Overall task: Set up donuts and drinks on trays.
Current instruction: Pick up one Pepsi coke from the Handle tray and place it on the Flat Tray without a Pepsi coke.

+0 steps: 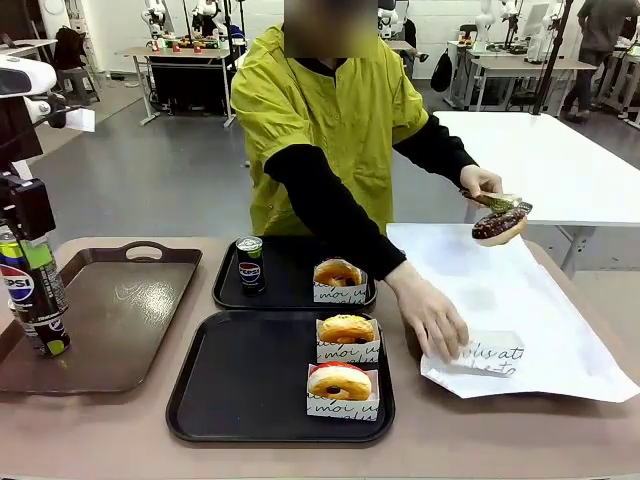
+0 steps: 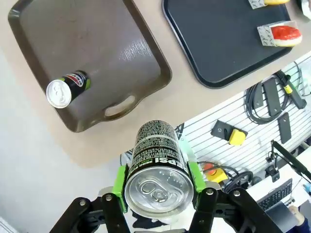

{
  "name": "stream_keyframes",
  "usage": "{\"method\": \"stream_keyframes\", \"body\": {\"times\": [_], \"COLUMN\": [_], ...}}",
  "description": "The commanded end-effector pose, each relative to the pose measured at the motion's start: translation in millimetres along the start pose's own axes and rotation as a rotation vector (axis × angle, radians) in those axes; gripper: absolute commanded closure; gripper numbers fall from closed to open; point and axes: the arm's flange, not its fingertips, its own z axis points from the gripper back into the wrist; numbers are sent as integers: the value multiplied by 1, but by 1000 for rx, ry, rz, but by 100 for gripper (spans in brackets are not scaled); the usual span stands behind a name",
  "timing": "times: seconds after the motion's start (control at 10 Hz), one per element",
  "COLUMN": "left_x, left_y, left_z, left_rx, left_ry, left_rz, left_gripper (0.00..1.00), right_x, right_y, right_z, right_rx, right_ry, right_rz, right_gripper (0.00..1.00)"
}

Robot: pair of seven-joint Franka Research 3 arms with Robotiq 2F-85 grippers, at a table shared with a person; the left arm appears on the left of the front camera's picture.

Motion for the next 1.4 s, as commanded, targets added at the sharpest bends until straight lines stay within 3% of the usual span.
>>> {"method": "stream_keyframes", "body": {"times": [0.0, 0.8, 1.0, 1.3], "left_x": [-18, -18, 24, 79], "left_y": [-8, -7, -56, -99], "left_z": [16, 13, -6, -37], "left_rx": [6, 8, 56, 82], "left_ry": [-16, -15, -58, -70], "left_rz": [-10, -5, -30, -76], "left_gripper": [41, 41, 41, 41], "right_x": [-1, -1, -1, -1], "right_y": [0, 0, 0, 0], "right_z": [-1, -1, -1, -1], "right_rx": [8, 8, 8, 8], "right_ry": [0, 0, 0, 0], "right_rz": [5, 5, 5, 5], "right_gripper": [0, 0, 0, 0]}}
